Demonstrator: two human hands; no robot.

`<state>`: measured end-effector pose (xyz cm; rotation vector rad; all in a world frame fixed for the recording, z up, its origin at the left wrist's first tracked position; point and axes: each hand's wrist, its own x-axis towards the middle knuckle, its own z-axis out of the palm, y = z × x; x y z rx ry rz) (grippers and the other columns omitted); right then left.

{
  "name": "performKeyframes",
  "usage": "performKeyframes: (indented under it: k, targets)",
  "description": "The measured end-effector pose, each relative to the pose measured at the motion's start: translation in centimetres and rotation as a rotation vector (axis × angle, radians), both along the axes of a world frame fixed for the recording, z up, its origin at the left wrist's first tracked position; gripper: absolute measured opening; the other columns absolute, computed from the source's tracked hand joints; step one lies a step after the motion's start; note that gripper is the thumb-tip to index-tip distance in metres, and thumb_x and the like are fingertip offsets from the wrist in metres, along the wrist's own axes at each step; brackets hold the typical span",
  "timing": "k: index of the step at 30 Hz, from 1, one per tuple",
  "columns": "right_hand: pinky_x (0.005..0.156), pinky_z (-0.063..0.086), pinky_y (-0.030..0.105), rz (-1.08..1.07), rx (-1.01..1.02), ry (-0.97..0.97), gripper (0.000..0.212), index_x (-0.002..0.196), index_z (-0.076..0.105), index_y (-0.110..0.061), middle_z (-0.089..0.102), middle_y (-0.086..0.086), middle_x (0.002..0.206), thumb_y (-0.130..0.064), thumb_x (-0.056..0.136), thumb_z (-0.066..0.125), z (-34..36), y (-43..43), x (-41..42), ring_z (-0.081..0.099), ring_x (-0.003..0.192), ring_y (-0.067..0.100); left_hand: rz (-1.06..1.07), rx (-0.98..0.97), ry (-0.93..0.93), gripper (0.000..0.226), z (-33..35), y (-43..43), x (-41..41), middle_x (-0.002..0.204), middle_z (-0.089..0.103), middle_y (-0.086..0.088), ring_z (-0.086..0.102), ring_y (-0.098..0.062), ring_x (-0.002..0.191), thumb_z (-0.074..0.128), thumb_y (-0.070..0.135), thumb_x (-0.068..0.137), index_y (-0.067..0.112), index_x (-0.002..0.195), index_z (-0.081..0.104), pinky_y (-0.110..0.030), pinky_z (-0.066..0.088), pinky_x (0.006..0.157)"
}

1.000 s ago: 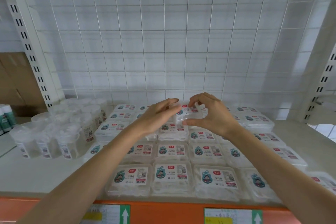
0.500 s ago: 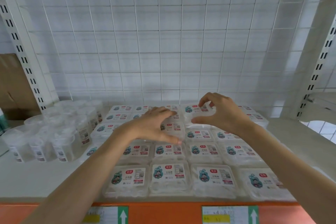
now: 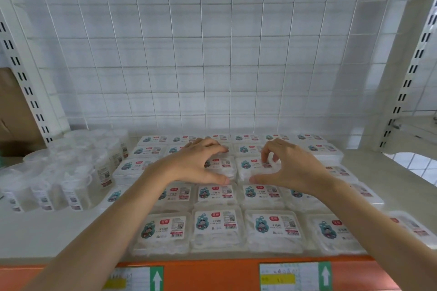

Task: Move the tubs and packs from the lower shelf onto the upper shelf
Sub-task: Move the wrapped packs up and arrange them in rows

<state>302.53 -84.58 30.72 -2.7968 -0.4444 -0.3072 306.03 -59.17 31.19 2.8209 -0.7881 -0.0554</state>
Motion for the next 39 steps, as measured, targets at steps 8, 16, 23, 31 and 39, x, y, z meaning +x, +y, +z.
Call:
performKeyframes:
  k: [8, 16, 23, 31, 39]
  targets:
    - [0.073, 0.045, 0.029, -0.021, -0.085, -0.056, 0.058, 0.096, 0.047, -0.033, 0.049, -0.017, 0.104, -0.083, 0.067, 0.058, -0.3, 0.3, 0.1, 0.054, 0.089, 0.009, 0.001, -0.025, 0.0, 0.086, -0.1, 0.0, 0.0, 0.155, 0.021, 0.016, 0.016, -0.01, 0.144, 0.063, 0.069, 0.08, 0.036, 0.15, 0.028, -0.042, 0.023, 0.118]
    - [0.074, 0.045, 0.029, -0.044, -0.126, -0.05, 0.058, 0.097, 0.045, -0.032, 0.047, -0.017, 0.103, -0.082, 0.07, 0.057, -0.2, 0.4, 0.0, 0.051, 0.085, 0.007, -0.004, -0.104, -0.016, 0.063, -0.2, -0.1, -0.1, 0.149, 0.036, 0.012, 0.028, -0.012, 0.138, 0.069, 0.063, 0.078, 0.035, 0.129, 0.045, -0.036, 0.028, 0.111]
    - [0.075, 0.038, 0.028, -0.02, -0.242, -0.028, 0.061, 0.1, 0.044, -0.03, 0.05, -0.011, 0.107, -0.084, 0.073, 0.05, 0.4, 0.7, 0.0, 0.053, 0.089, 0.012, -0.004, -0.095, -0.019, 0.068, -0.1, -0.2, -0.2, 0.149, 0.034, 0.013, 0.026, -0.012, 0.139, 0.068, 0.068, 0.075, 0.037, 0.131, 0.045, -0.04, 0.028, 0.114]
    - [0.087, 0.041, 0.032, -0.078, -0.253, 0.016, 0.062, 0.109, 0.054, -0.025, 0.055, -0.005, 0.123, -0.079, 0.08, 0.045, 1.7, 1.6, -1.4, 0.053, 0.109, 0.016, -0.043, 0.026, -0.066, 0.079, 1.5, -1.1, -0.9, 0.147, 0.04, 0.007, 0.032, -0.017, 0.138, 0.071, 0.064, 0.075, 0.029, 0.139, 0.043, -0.036, 0.026, 0.111]
    - [0.102, 0.038, 0.038, -0.194, -0.136, -0.106, 0.059, 0.125, 0.056, -0.021, 0.049, 0.001, 0.138, -0.067, 0.091, 0.045, 2.3, 3.5, -5.0, 0.048, 0.125, 0.022, -0.069, 0.087, -0.187, 0.073, 5.6, -2.0, -1.9, 0.149, 0.041, 0.001, 0.033, -0.02, 0.138, 0.062, 0.061, 0.086, 0.025, 0.145, 0.039, -0.037, 0.029, 0.109]
